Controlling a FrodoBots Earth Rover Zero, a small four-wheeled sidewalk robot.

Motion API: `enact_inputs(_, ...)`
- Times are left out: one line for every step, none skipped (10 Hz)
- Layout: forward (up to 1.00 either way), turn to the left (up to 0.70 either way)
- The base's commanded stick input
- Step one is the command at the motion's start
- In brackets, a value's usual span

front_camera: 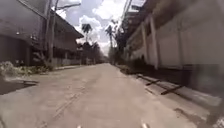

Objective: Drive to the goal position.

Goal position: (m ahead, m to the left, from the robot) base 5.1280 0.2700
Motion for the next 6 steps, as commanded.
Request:
enact_inputs(0.70, 0.00)
enact_inputs(0.70, 0.00)
enact_inputs(0.70, 0.00)
enact_inputs(0.70, 0.00)
enact_inputs(0.70, 0.00)
enact_inputs(0.70, 0.00)
